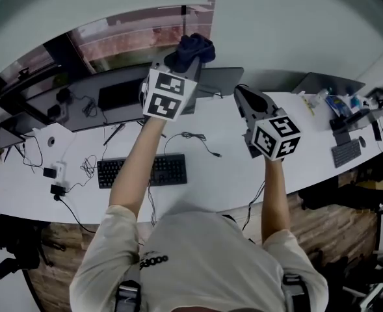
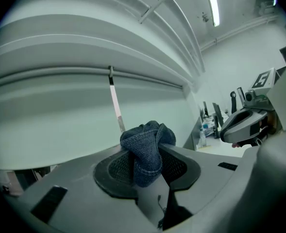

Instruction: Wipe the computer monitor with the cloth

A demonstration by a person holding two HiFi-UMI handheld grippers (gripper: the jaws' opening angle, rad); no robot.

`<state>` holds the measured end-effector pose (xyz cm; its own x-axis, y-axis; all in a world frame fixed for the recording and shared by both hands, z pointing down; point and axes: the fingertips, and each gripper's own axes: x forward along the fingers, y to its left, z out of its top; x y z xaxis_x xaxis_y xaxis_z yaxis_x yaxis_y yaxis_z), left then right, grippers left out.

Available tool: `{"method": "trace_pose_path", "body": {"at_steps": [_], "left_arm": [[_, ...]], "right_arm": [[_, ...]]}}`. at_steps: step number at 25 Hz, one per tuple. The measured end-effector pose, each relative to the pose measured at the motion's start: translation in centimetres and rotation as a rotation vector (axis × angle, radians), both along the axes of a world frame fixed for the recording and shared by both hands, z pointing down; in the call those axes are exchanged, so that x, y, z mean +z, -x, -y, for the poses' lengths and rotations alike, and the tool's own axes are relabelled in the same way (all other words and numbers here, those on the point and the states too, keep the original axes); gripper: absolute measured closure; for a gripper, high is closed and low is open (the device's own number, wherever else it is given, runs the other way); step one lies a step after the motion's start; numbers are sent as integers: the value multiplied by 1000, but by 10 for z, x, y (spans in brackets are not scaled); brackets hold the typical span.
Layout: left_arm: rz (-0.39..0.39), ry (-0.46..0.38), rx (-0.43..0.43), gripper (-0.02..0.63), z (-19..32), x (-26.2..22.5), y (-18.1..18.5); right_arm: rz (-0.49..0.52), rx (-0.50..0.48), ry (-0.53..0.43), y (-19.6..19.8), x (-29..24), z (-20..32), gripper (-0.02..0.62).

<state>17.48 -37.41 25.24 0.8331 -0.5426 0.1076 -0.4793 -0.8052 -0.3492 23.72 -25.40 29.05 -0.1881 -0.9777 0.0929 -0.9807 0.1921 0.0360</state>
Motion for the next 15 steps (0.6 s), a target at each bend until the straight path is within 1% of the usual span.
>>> {"method": "trace_pose_path", "body": {"at_steps": [2,4,7,10,12,15], "left_arm": [[4,4,-3,476,1,2,0],[9,6,-12,476,2,3,2],[4,12,-41,476,4,4,10],[-6,11,-73,476,7,4,20],[-12,9,-90,477,9,3,27],[-18,9,-117,476,12,2,39]], "right_arm": [[17,-7,6,3,-1,1,598],[0,-13,12,8,-1,1,598],[-21,-4,-16,12,-4,2,598],[3,-8,-32,10,-6,4,598],[14,-31,-15,13,-5,7,598],[-39,-61,26,21,0,13,598]]}}
